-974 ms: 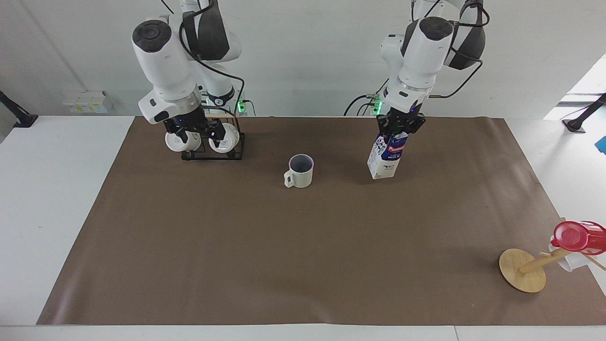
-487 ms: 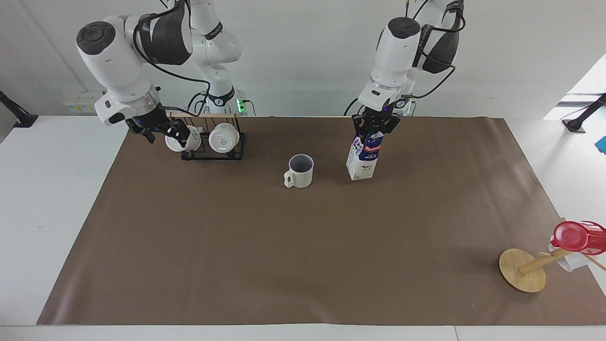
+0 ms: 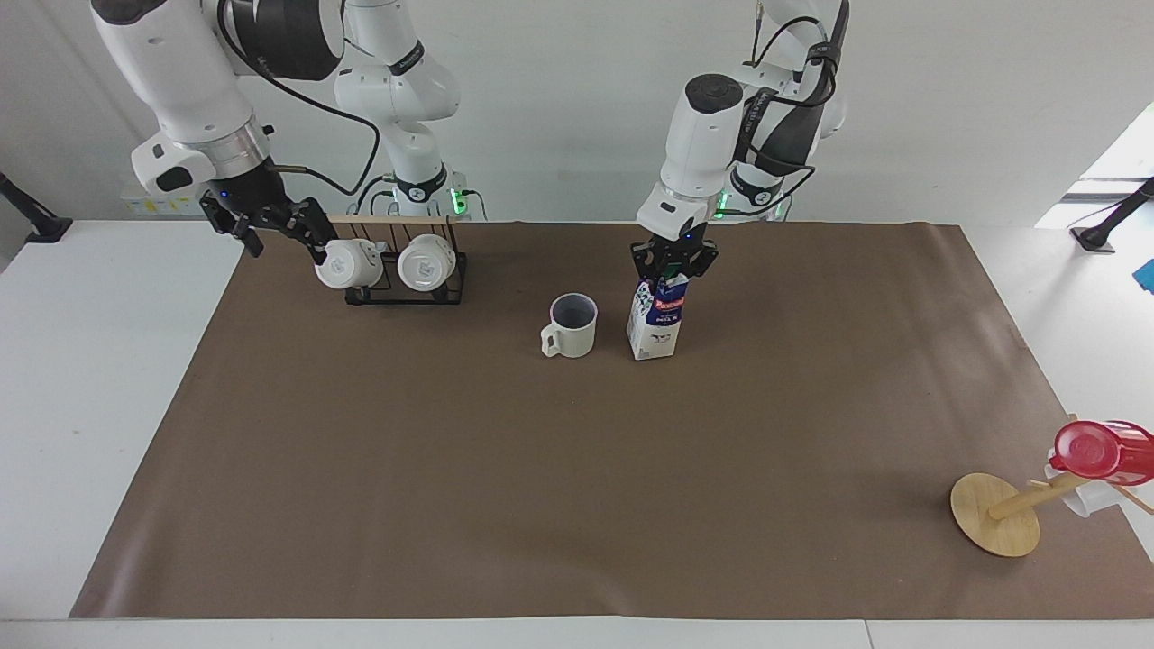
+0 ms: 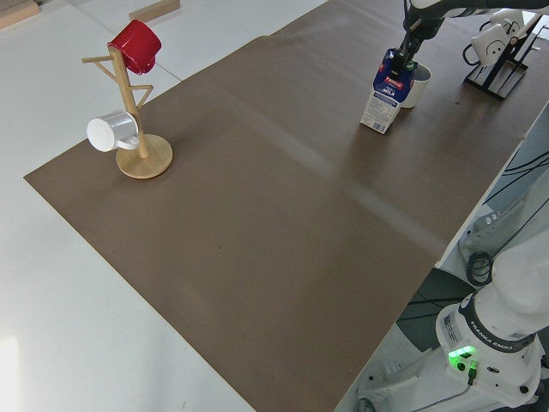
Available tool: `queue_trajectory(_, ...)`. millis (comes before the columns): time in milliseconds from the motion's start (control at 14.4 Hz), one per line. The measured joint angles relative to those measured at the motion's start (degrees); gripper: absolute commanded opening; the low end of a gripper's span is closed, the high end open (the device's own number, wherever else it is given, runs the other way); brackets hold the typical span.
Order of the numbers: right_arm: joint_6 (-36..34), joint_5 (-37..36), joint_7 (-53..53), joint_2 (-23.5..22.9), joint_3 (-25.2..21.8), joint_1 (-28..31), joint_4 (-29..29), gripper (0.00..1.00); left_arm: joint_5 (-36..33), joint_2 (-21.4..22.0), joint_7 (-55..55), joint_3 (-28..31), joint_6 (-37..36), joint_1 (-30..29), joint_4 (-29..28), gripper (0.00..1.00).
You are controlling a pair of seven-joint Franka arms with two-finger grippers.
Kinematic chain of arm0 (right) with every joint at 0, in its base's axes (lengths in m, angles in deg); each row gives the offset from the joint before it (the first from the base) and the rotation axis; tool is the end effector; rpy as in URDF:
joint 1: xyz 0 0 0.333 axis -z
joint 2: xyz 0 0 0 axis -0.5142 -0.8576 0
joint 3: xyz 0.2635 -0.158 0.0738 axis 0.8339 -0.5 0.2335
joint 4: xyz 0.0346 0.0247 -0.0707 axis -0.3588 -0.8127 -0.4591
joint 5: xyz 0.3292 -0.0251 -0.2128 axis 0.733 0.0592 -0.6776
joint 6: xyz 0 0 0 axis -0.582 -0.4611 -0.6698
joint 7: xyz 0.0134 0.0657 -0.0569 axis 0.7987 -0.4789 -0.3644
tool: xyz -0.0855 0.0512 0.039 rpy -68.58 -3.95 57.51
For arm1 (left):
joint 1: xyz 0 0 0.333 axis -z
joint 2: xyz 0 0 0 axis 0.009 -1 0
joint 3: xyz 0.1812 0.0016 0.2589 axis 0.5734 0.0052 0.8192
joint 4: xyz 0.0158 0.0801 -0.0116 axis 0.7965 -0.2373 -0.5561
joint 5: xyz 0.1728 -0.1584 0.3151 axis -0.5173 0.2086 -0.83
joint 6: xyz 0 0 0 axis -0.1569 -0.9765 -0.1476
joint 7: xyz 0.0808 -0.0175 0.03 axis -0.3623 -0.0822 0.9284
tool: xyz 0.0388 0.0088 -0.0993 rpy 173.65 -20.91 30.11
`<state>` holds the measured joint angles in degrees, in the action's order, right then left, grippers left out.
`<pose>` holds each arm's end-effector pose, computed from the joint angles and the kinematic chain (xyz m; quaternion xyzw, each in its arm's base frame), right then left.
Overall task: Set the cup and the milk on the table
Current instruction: 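Lower the milk carton beside the mug with the left gripper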
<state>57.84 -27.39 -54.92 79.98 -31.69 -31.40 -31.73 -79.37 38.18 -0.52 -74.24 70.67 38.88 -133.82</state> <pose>0.5403 -0.0305 0.6091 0.9964 -0.0846 0.0098 0.0013 0.4337 -0.3235 0.4487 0.9985 0.0190 0.0410 0.0304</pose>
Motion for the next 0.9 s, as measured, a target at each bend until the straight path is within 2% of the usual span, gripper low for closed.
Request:
queue_trajectory(278,-6.1,0.0,0.0,0.6,0.5,0.0,5.7,1.00,0.0,-0.1,0.0,0.1,0.0,0.1,0.1,0.43)
queue_trajectory(487,-11.8,0.0,0.0,0.8,0.8,-0.1,9.5,1.00,0.0,-0.1,0.0,0.1,0.0,0.2,0.1,0.63)
queue_trajectory(626,-13.7,0.0,0.0,0.8,0.6,-0.1,10.6,1.00,0.0,-0.1,0.0,0.1,0.0,0.2,0.1,0.93)
queue_trajectory(696,-13.7,0.0,0.0,1.1,0.5,-0.1,10.9,1.00,0.0,-0.1,0.0,0.1,0.0,0.2,0.1,1.00)
queue_trajectory(904,-13.5,0.0,0.0,2.6,0.5,-0.1,10.3,1.00,0.0,-0.1,0.0,0.1,0.0,0.2,0.1,1.00)
